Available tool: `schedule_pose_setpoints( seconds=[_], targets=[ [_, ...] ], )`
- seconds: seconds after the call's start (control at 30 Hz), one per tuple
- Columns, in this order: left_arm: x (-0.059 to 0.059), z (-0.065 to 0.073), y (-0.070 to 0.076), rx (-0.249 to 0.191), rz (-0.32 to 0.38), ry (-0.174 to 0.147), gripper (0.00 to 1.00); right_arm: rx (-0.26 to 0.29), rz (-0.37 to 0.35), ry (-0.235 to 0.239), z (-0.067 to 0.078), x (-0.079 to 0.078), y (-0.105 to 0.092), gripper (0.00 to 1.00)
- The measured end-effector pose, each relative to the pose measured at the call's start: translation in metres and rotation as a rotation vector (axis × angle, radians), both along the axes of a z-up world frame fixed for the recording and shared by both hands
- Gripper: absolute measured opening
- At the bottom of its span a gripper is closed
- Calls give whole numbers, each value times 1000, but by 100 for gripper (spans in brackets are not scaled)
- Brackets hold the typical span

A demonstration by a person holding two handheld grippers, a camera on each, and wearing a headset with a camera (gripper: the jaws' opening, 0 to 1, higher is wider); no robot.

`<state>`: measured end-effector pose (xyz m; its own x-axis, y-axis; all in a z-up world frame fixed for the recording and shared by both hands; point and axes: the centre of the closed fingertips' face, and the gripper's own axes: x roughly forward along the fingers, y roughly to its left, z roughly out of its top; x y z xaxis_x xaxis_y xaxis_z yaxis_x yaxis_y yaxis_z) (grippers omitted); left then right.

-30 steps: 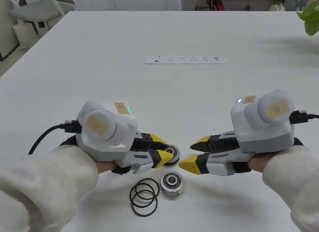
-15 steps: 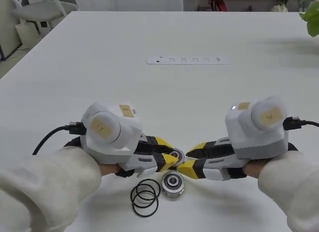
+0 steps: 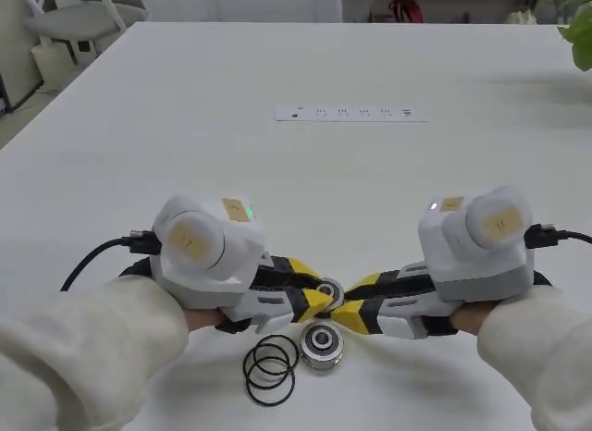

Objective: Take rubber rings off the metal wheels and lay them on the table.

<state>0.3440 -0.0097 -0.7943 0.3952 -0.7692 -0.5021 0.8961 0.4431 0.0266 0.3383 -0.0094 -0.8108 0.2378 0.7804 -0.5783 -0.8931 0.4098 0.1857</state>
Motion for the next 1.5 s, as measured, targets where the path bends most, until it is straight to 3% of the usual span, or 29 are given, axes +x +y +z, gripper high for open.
schedule_pose_setpoints(
  seconds=[0.23,0.33,0.37,0.57,1.5],
  targets=[
    [0,1,0,-4,4,0,14,2,-8,15,0,-1,-1,11],
    [-1,0,1,-6,3,4,14,-1,-22,-3,1,3,-5,1],
    [0,1,0,-7,3,1,14,-3,-33,32,-3,1,-5,1],
    [-1,1,1,-6,3,-1,14,-5,-33,24,-2,1,-5,0],
    [-1,1,4,4,-4,-21,14,67,-140,114,8,8,-8,0]
  ],
)
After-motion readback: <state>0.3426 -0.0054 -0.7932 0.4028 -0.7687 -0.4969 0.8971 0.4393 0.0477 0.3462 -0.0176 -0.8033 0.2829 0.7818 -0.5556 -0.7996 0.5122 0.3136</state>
